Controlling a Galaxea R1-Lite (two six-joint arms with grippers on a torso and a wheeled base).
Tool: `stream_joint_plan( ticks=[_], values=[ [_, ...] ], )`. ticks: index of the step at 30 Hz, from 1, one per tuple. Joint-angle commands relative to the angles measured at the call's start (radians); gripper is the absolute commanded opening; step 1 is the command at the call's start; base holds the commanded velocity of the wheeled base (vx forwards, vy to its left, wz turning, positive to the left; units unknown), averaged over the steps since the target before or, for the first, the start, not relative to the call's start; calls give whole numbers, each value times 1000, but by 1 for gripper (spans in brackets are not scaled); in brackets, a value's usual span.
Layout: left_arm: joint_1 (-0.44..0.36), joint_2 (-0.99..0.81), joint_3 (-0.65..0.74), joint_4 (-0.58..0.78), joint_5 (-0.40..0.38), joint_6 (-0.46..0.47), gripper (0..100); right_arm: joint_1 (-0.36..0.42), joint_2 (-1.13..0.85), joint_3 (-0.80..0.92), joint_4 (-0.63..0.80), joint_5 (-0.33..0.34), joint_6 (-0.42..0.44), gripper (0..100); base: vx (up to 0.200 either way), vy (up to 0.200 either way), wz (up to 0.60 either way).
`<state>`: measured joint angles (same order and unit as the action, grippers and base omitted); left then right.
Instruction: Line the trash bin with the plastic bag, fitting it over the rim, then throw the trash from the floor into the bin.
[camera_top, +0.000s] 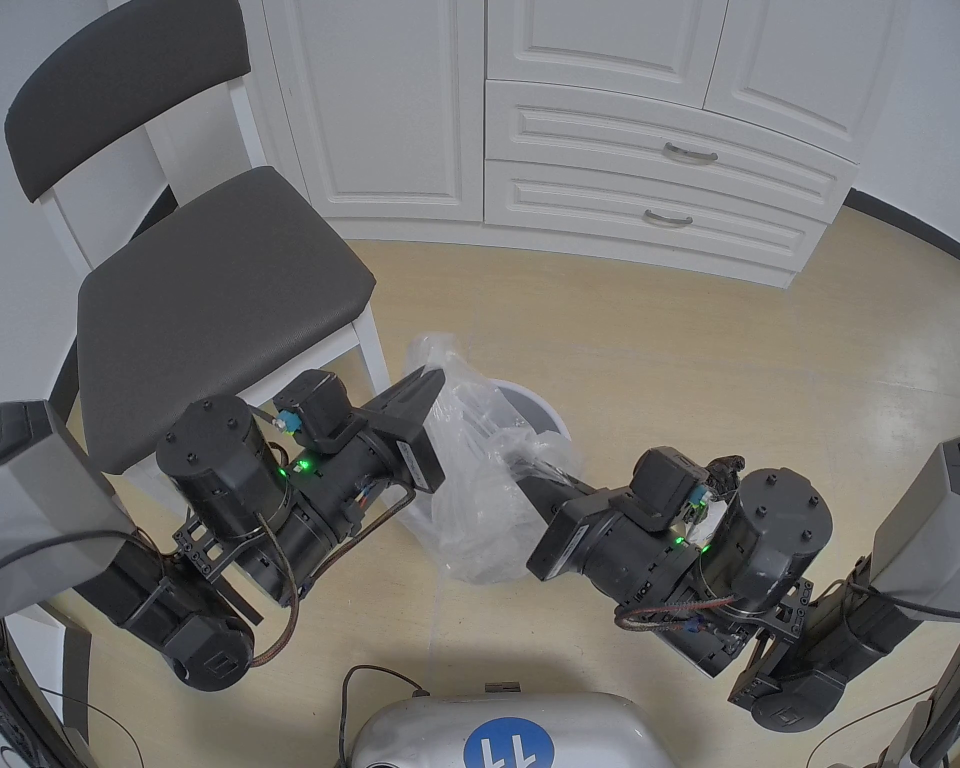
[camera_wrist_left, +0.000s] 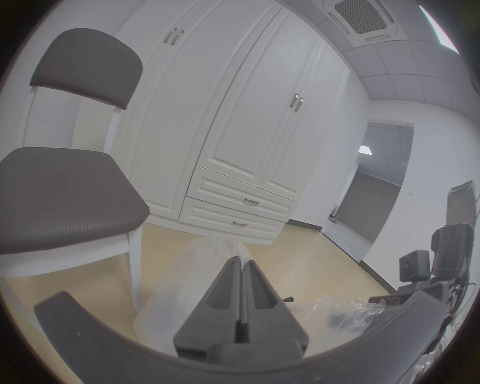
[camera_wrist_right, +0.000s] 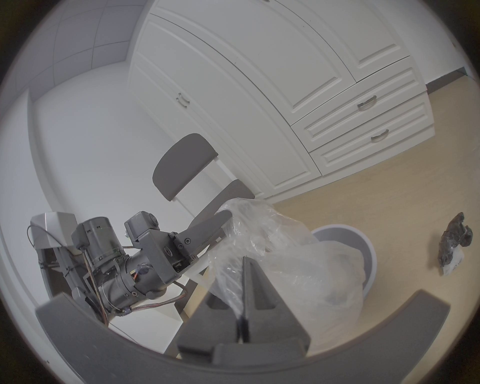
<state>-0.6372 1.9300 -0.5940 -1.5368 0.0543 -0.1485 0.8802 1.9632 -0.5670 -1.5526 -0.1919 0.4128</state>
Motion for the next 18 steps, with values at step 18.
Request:
stream_joint_plan(
  ticks=[18],
  values=[
    [11,156,-164,-2,116,-105,0,-164,85,-125,-18,5,80,0,0,0,0]
  ],
)
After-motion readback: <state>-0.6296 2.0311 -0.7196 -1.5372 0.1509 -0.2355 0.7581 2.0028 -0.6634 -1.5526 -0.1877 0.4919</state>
